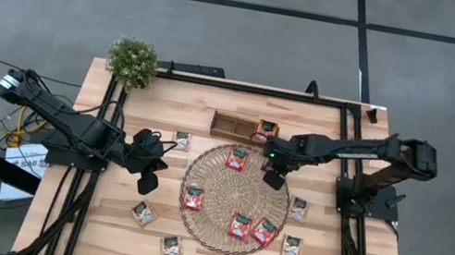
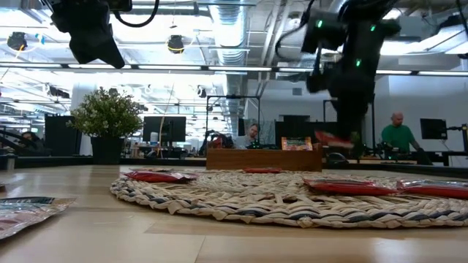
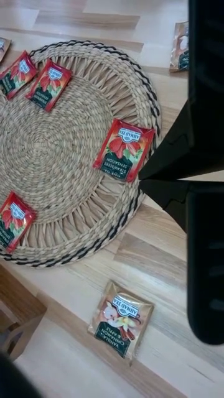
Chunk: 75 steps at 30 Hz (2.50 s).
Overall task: Pick & Place Tea
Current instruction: Put the red tea bag into the middle section of the wooden organizer
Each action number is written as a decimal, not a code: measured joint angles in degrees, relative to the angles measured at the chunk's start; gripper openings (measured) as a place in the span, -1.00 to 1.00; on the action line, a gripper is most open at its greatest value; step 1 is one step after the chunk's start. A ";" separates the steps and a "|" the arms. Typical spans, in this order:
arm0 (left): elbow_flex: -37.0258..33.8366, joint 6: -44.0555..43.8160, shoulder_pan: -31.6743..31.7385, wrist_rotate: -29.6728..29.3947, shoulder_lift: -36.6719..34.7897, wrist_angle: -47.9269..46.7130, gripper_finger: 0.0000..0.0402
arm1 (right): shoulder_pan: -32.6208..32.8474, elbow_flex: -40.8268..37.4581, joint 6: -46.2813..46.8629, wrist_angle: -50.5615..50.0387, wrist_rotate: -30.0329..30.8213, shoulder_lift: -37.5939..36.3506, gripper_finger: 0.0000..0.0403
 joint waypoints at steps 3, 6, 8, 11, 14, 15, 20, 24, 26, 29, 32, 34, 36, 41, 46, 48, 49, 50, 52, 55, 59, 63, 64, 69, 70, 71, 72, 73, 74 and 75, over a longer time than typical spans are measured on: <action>0.00 0.00 0.00 -0.04 0.00 0.01 -1.00 | 0.88 1.33 0.86 -0.20 0.31 -3.29 -0.98; 0.00 0.00 0.00 -0.81 0.00 0.05 -1.00 | 2.09 4.46 0.45 0.31 4.66 -4.87 -0.99; 0.00 0.00 0.00 -1.47 0.00 0.15 -1.00 | 2.92 7.17 -1.03 0.79 9.10 -4.65 -0.99; 0.00 0.00 0.00 -2.58 0.00 0.16 -1.00 | 4.05 12.10 -6.15 1.66 16.85 -2.57 -0.99; 0.00 0.00 0.00 -3.00 0.00 0.16 -1.00 | 4.54 16.89 -13.12 2.26 26.60 1.59 -0.99; 0.00 0.00 0.00 -3.08 0.00 0.15 -1.00 | 4.54 18.39 -15.53 2.02 29.78 3.19 -0.99; 0.00 0.00 0.00 -4.46 -0.02 -0.12 -1.00 | 3.23 24.53 -25.22 2.46 44.01 12.37 -1.00; 0.00 -0.02 0.00 -5.24 -0.02 -0.52 -1.00 | 1.93 27.48 -28.32 2.18 50.89 19.69 -0.99; 0.00 0.00 0.00 -5.44 -0.02 -0.57 -1.00 | 1.62 28.51 -28.58 2.04 52.38 22.82 -0.99; 0.00 0.00 0.00 -5.43 -0.02 -0.66 -1.00 | 1.59 29.81 -28.61 2.01 53.65 27.04 -0.99; 0.00 0.00 0.00 -5.43 -0.02 -0.93 -1.00 | 1.49 30.82 -28.59 1.56 53.87 30.01 -0.98; 0.00 0.00 0.00 -5.45 -0.02 -0.98 -1.00 | 1.14 30.84 -28.35 0.63 53.68 31.26 -0.98; 0.00 0.00 0.00 -5.43 -0.02 -0.98 -1.00 | 0.79 30.98 -28.03 1.07 53.71 32.51 -0.98; 0.00 0.01 0.00 -5.43 -0.02 -0.98 -1.00 | 0.03 30.94 -26.59 -0.39 50.01 32.69 -0.98; 0.00 0.02 0.00 -5.43 -0.02 -0.94 -1.00 | -0.49 30.90 -23.48 -0.20 43.12 32.12 -0.98; 0.00 0.04 0.00 -5.42 -0.02 -0.97 -1.00 | -0.60 30.88 -23.11 -0.32 41.19 32.16 -0.98; 0.00 0.04 0.00 -5.43 -0.02 -0.96 -1.00 | -0.62 30.88 -23.14 -0.34 41.00 32.23 -0.98; 0.00 0.04 0.00 -5.41 -0.02 -0.98 -1.00 | -0.62 30.89 -23.14 -0.15 41.20 32.41 -0.98; 0.00 0.16 0.00 -5.41 -0.02 -0.96 -1.00 | -0.74 30.87 -23.14 -0.51 41.39 32.64 -0.98; 0.00 0.48 0.00 -5.41 -0.02 -0.96 -1.00 | -1.02 30.85 -23.13 -0.35 41.44 32.64 -0.98; 0.00 0.50 0.00 -5.41 -0.02 -0.94 -1.00 | -1.73 30.85 -23.14 -0.39 41.56 32.64 -0.95; 0.00 0.50 0.00 -5.41 -0.02 -0.96 -1.00 | -2.49 30.85 -23.48 -0.40 41.55 32.64 -0.84; 0.00 0.50 0.00 -5.41 -0.02 -0.96 -1.00 | -2.59 30.85 -23.48 -0.40 41.55 32.64 -0.81; 0.00 0.50 0.00 -5.41 -0.02 -0.96 -1.00 | -3.03 30.85 -23.49 -0.20 41.55 32.64 -0.64; 0.00 0.50 0.00 -5.41 -0.02 -0.96 -1.00 | -3.08 30.85 -23.49 -0.20 41.57 32.64 -0.62; 0.00 0.50 0.00 -5.41 -0.02 -0.96 -1.00 | -3.16 30.85 -23.49 -0.14 41.57 32.64 -0.60; 0.00 0.50 0.00 -5.39 -0.02 -0.96 -1.00 | -3.22 30.85 -23.50 -0.16 41.56 32.64 -0.58; 0.00 0.50 0.00 -5.40 -0.02 -0.96 -1.00 | -3.22 30.85 -23.54 -0.15 41.57 32.64 -0.57; 0.00 0.50 0.00 -5.39 -0.02 -0.96 -1.00 | -3.22 30.85 -23.55 -0.14 41.60 32.64 -0.55; 0.00 0.50 0.00 -5.39 -0.02 -0.96 -1.00 | -3.22 30.85 -23.56 0.07 41.64 32.64 -0.54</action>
